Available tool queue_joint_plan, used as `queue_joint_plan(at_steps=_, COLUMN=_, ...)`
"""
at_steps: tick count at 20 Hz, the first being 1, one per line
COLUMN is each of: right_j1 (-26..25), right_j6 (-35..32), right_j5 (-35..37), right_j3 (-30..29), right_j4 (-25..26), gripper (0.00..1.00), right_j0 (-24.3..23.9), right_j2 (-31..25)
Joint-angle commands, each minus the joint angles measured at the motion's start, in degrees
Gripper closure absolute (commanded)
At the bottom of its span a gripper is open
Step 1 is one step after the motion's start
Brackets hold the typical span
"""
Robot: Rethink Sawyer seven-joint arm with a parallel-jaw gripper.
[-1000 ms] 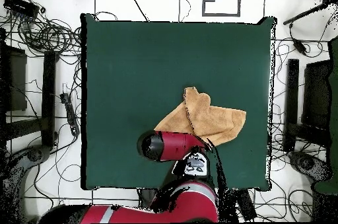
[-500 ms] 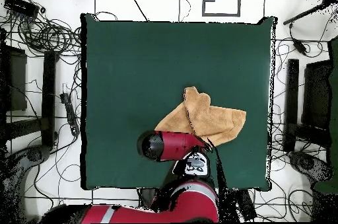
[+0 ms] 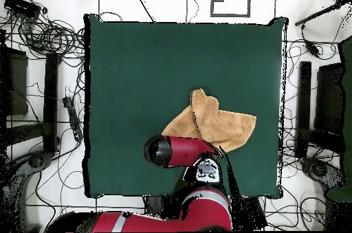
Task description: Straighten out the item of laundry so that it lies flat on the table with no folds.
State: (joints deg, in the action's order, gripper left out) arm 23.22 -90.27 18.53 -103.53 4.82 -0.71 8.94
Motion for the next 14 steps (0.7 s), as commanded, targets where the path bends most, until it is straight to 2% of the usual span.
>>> queue_joint_plan(at_steps=1, right_j1=-0.39, right_j6=-11.18, right_j5=-7.33, right_j3=5.55, right_j4=-3.06, gripper=1.0, right_j0=-2.78, right_j2=-4.84)
queue_joint_plan(at_steps=9, right_j1=-0.52, right_j6=-17.28, right_j5=-10.82, right_j3=0.66, right_j4=-7.46, gripper=1.0, right_j0=-1.29, right_j2=-7.54)
queue_joint_plan(at_steps=14, right_j1=-0.66, right_j6=-20.94, right_j5=-14.32, right_j3=-2.51, right_j4=-10.56, gripper=1.0, right_j0=1.28, right_j2=-8.36)
